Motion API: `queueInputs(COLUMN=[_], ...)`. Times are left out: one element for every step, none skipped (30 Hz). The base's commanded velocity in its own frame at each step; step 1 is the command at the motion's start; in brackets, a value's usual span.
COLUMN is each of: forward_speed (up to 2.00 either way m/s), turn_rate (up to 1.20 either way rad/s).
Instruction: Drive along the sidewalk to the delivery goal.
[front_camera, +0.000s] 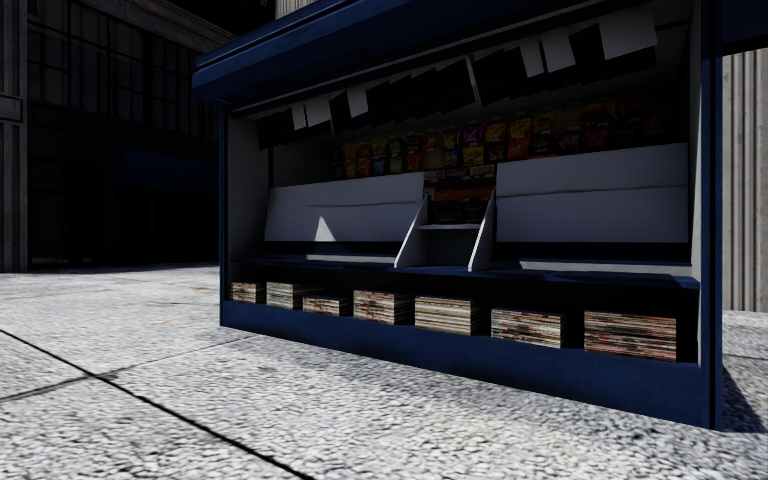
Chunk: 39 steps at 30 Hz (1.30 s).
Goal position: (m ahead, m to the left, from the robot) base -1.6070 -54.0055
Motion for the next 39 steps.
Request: queueInputs(forward_speed=[0.0, 0.0, 0.0, 0.0, 0.0, 0.0, 0.0, 0.0, 0.0, 0.0, 0.0, 0.0, 0.0, 0.0, 0.0, 0.0, 0.0, 0.0, 0.0, 0.0, 0.0, 0.0, 0.0, 0.0, 0.0, 0.0, 0.0, 0.0, 0.0, 0.0, 0.0, 0.0, 0.0, 0.0, 0.0, 0.0, 0.0, 0.0, 0.0], turn_rate=[0.0, 0.0, 0.0, 0.0, 0.0, 0.0, 0.0, 0.0, 0.0, 0.0, 0.0, 0.0, 0.0, 0.0, 0.0, -0.29, -0.32, -0.33, -0.33, -0.33, -0.33, -0.33, -0.42, -0.59, -0.68, -0.7, -0.71, -0.71, -0.71, -0.71, -0.71, -0.71, -0.71, -0.71, -0.71, -0.71, -0.71, -0.71, -0.71])
